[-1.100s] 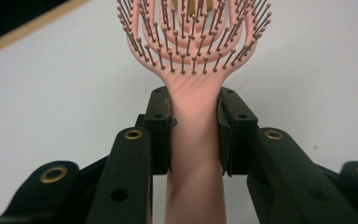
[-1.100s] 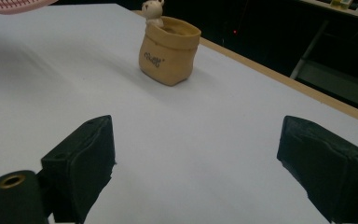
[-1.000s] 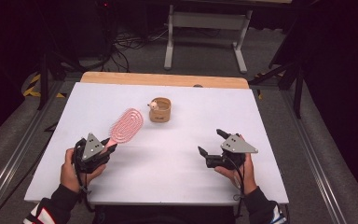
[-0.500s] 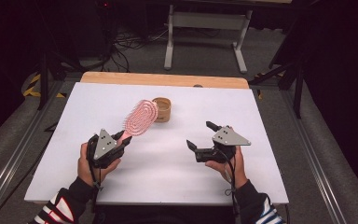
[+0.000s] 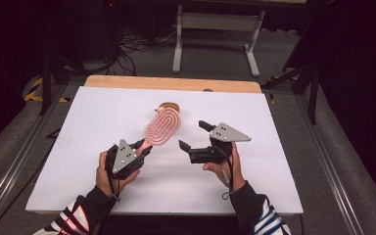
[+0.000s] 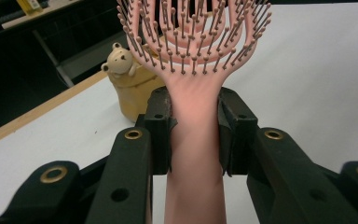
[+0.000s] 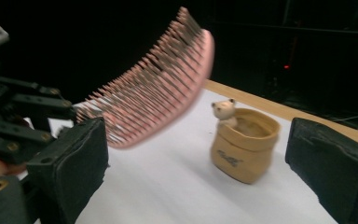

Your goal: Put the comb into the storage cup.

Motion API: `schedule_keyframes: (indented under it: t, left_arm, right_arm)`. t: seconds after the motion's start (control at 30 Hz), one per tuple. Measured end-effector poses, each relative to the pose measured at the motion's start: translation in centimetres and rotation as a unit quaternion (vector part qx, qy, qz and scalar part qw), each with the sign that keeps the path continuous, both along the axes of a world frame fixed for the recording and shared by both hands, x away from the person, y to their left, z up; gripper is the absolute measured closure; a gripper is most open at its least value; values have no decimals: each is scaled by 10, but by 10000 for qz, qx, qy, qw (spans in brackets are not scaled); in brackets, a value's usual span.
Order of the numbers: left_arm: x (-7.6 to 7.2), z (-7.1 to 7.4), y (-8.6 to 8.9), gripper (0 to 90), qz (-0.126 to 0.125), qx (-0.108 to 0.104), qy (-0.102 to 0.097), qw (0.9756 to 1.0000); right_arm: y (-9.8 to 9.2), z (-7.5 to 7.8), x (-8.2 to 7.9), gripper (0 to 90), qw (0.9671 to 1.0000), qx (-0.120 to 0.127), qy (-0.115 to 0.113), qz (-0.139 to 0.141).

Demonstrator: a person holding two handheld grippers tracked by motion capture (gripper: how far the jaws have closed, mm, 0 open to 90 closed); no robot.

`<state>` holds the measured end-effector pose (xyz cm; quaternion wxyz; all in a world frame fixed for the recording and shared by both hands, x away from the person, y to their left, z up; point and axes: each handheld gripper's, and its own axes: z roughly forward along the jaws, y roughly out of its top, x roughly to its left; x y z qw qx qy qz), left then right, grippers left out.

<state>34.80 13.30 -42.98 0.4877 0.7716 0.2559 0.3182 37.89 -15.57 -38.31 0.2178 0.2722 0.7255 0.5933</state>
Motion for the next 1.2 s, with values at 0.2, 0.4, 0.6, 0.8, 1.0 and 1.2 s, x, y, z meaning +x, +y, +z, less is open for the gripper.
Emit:
schedule_keyframes:
  t: [0.2, 0.4, 0.6, 0.8, 1.0, 1.2]
  left_arm:
    - [-3, -5, -14, 694, -149, 105, -30, 9998]
    - [-8, -8, -26, 694, -237, 193, -143, 9994]
    - [-9, -9, -31, 695, -289, 221, -196, 9991]
    - [-7, -12, -33, 695, -344, 272, -141, 9989]
    - [-7, -14, -34, 695, -325, 386, -124, 9986]
    - [-7, -15, -37, 696, -294, 461, -189, 9983]
  right_arm:
    - [13, 0, 1, 72, 9997, 87, 151, 179]
    - [25, -4, 3, 121, 9990, 109, 387, 212]
    - [29, -9, 6, 277, 9952, 606, 735, 220]
    - [27, -12, 5, 516, 9893, 1106, 921, 227]
    - [30, -15, -2, 597, 9876, 1223, 885, 420]
    - [35, -14, -12, 621, 9905, 1138, 656, 418]
